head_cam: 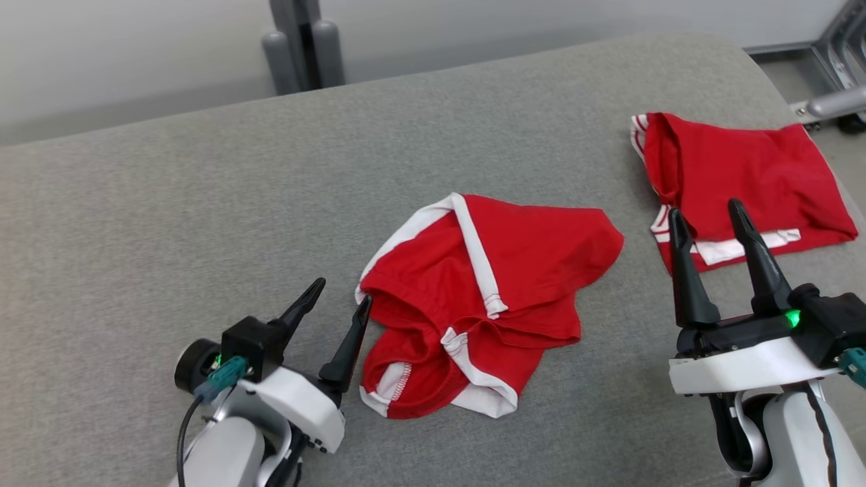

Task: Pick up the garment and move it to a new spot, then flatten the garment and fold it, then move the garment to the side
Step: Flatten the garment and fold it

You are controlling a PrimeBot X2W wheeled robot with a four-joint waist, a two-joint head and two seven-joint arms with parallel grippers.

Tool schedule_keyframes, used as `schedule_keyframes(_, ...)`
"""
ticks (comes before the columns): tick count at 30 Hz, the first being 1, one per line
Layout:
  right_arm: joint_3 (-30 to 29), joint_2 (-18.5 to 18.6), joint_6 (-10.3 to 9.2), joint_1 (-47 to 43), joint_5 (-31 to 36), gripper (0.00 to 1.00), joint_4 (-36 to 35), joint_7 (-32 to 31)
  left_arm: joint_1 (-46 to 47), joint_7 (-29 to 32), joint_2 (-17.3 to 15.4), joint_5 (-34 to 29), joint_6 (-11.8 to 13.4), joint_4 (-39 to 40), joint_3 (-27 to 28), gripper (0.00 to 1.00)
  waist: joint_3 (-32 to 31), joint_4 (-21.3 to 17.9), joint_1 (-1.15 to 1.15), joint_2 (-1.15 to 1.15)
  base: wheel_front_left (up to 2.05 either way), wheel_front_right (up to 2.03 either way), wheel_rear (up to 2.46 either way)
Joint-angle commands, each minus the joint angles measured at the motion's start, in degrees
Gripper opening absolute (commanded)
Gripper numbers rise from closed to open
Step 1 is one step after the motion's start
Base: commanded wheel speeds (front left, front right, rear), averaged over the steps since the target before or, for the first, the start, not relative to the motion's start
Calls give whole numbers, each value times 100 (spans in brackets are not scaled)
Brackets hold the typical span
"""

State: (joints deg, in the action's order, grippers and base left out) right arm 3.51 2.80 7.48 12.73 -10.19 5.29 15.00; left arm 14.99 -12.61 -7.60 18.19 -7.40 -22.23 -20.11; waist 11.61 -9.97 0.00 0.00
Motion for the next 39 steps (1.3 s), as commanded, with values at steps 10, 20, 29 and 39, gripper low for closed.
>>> schedule_keyframes(10,-61,28,3,104,-216,100,6,30,987,509,-422,303,-9,-998,-695,100,330,-413,0,0,0,0,0)
schedule_keyframes(20,-77,27,3,156,-300,100,-25,30,1599,221,-472,545,154,-1486,-487,0,476,-553,0,0,0,0,0)
schedule_keyframes(29,0,25,3,236,-338,100,18,30,2235,82,-901,614,402,-1300,-29,0,515,-518,0,0,0,0,0)
schedule_keyframes(39,207,29,3,396,-444,100,7,24,3173,270,-1332,597,393,-1736,138,0,716,-603,0,0,0,0,0)
